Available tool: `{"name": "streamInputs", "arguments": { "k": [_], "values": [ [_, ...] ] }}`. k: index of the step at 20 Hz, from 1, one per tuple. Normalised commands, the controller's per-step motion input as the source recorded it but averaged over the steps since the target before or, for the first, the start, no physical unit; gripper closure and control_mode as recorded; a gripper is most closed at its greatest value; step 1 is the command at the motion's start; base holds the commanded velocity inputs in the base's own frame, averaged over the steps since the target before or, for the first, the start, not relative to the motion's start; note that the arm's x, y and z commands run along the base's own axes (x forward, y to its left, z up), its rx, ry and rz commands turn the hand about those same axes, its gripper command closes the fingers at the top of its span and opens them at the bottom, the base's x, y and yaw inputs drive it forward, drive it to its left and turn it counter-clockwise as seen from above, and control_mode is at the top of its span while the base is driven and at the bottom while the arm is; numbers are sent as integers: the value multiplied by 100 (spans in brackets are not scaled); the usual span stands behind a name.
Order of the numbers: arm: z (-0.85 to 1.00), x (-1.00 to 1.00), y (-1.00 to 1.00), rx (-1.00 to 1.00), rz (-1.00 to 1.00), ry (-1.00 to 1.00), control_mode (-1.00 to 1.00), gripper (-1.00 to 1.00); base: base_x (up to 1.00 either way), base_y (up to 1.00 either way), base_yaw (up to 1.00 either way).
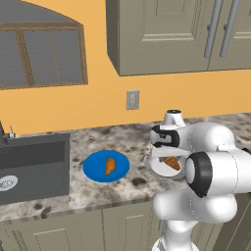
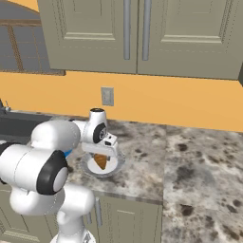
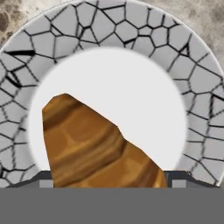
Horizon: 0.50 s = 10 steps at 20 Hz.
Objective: Place the pastries on the plates.
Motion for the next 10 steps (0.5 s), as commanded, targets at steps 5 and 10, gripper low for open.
{"name": "streamInputs", "arguments": {
  "k": [5,10],
  "values": [
    [-13,18,2,0,0,0,-100,-100,0,0,0],
    [1,0,0,0,0,-1,-100,-100,0,0,0]
  ]
}}
